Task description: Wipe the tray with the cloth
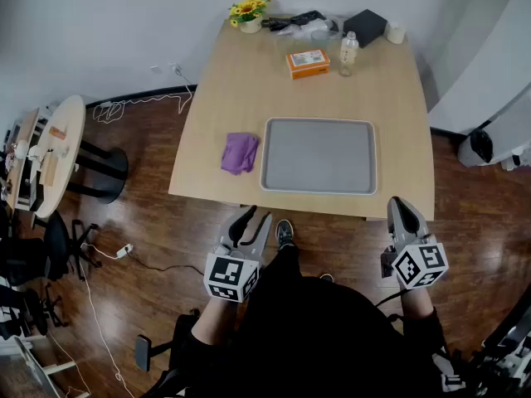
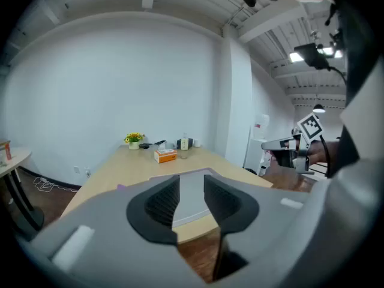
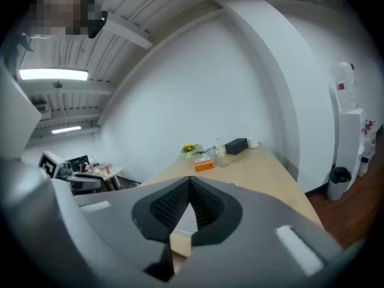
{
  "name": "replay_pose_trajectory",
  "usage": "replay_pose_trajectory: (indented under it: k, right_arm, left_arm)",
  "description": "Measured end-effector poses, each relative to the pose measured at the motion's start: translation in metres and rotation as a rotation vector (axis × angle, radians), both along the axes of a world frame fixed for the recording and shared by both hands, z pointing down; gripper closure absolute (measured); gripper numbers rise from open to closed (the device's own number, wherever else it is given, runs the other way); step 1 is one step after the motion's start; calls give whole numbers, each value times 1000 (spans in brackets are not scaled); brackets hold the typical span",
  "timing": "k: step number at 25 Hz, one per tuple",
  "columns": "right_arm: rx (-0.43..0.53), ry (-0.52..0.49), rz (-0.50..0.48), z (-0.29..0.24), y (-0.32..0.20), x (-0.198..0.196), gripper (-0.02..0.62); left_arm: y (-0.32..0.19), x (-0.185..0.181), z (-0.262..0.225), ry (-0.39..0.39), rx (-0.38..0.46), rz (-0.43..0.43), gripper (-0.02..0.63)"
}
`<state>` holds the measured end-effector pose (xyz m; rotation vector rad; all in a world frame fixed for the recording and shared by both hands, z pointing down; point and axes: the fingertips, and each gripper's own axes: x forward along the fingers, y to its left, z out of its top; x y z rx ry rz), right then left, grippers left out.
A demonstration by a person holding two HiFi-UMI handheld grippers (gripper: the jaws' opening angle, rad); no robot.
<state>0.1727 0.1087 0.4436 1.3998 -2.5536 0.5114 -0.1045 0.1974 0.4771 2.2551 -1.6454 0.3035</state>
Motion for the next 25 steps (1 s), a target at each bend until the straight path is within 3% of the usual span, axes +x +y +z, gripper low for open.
replay_pose_trajectory:
  k: [3, 7, 11, 13, 17, 20, 22, 25]
  right_arm:
    - [-110, 110, 34, 69, -64, -23, 593]
    - [-341, 284, 66, 166, -128, -28, 500]
    - [-527, 410, 106, 239, -153, -20, 466]
    - [-600, 407, 112, 260, -154, -15, 462]
    - [-613, 313, 93, 265, -156, -14, 522]
    - [-603, 286, 91, 266, -157, -11, 532]
    - [-619, 279, 80, 266, -153, -11, 534]
    - [-625, 283, 42, 265, -150, -13, 532]
  left_arm:
    - [-43, -49, 7, -2, -20, -7, 497]
    - [-92, -73, 10, 14, -33, 56, 497]
    - [-125, -88, 21, 7, -71, 99, 497]
    - [-134, -94, 27, -2, -93, 85, 497]
    - [-154, -121, 51, -107, -138, 4, 497]
    - [-165, -164, 97, -182, -241, -126, 492]
    - [-169, -188, 137, -188, -347, -180, 413]
    - [-183, -205, 198, -251, -519, -167, 294]
